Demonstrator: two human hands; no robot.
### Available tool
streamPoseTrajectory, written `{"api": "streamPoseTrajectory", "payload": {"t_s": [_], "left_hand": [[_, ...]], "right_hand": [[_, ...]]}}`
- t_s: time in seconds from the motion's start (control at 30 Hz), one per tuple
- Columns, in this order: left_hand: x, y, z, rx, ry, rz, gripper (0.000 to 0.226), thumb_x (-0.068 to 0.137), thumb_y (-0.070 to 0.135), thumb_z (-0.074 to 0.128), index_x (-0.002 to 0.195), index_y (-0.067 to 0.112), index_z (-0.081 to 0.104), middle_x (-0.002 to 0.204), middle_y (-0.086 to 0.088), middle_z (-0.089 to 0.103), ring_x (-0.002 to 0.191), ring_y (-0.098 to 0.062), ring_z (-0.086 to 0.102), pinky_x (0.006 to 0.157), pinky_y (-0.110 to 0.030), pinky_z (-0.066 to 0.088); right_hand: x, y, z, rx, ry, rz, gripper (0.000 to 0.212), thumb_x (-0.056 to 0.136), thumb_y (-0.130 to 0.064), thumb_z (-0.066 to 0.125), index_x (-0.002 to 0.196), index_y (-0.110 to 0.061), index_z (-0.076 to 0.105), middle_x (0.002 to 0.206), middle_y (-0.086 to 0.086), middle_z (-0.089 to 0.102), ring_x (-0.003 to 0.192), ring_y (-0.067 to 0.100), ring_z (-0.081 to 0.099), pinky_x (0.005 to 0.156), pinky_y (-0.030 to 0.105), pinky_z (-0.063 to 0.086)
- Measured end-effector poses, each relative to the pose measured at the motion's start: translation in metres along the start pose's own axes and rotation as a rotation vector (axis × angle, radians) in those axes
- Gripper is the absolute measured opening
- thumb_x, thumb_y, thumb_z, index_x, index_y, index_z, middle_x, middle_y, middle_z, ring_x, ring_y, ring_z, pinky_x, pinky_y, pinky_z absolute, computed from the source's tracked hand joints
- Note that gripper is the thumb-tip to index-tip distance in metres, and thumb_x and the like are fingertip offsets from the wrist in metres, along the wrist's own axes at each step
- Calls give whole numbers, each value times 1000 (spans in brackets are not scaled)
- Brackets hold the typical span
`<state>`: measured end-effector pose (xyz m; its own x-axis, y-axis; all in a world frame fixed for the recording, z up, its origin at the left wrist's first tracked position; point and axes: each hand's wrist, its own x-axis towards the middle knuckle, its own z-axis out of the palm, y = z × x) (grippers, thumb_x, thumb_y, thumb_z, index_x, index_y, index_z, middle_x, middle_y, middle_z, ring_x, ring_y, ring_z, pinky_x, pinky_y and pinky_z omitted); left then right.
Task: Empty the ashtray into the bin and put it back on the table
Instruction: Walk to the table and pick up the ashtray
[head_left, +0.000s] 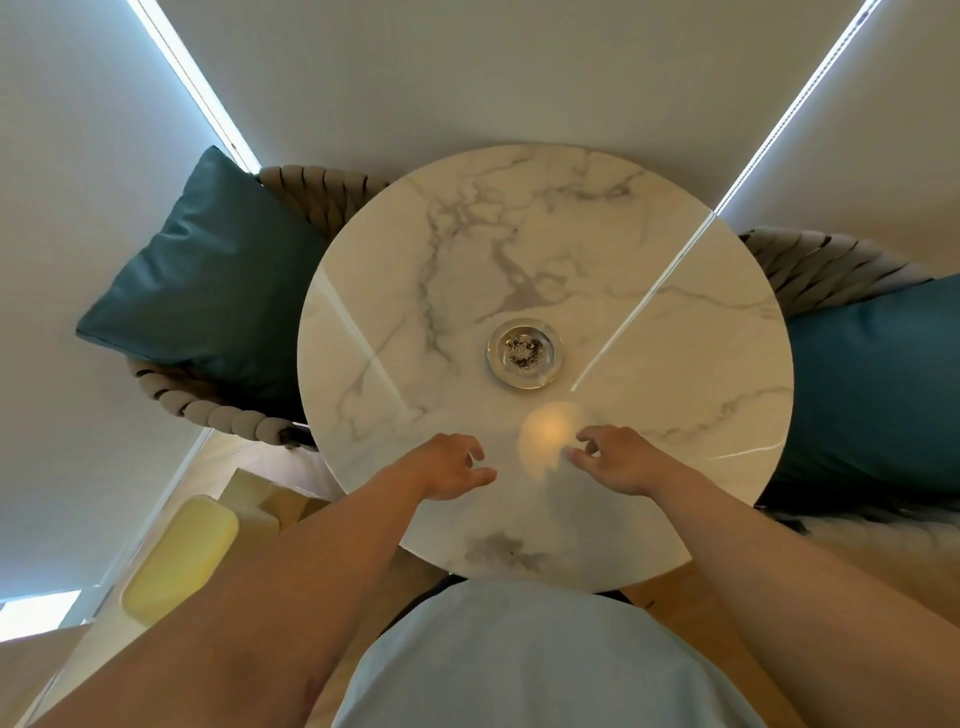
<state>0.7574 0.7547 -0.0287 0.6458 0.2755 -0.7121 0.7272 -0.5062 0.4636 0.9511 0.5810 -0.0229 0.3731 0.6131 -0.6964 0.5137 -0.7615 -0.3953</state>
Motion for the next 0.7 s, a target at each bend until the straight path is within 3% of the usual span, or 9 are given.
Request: {"api": "streamPoseTrajectory", "payload": {"t_s": [0.2,0.37,0.7], "left_hand": [[11,17,-11,2,55,-39,52,91,51,58,131,18,54,126,-4,61,111,-22,58,98,-37,46],[23,21,-22,42,85,-52,53,90,44,63,135,18,50,129,-3,60,112,-21,59,98,-36,46],[71,15,-63,94,131,-53,84,82,41,74,149,18,29,138,-9,53,120,-28,54,101,-42,45]], "right_hand": [[24,6,-25,-41,48,-67,53,97,-46,52,134,-8,55,129,14,63,119,30,56,96,33,42],[36,3,-37,-50,68,-77,56,95,-47,54,137,-9,51,129,15,62,120,31,57,100,39,45],[77,-22,-62,-138,115,-89,51,87,-35,69,128,-9,54,125,13,63,115,32,59,97,40,49]]}}
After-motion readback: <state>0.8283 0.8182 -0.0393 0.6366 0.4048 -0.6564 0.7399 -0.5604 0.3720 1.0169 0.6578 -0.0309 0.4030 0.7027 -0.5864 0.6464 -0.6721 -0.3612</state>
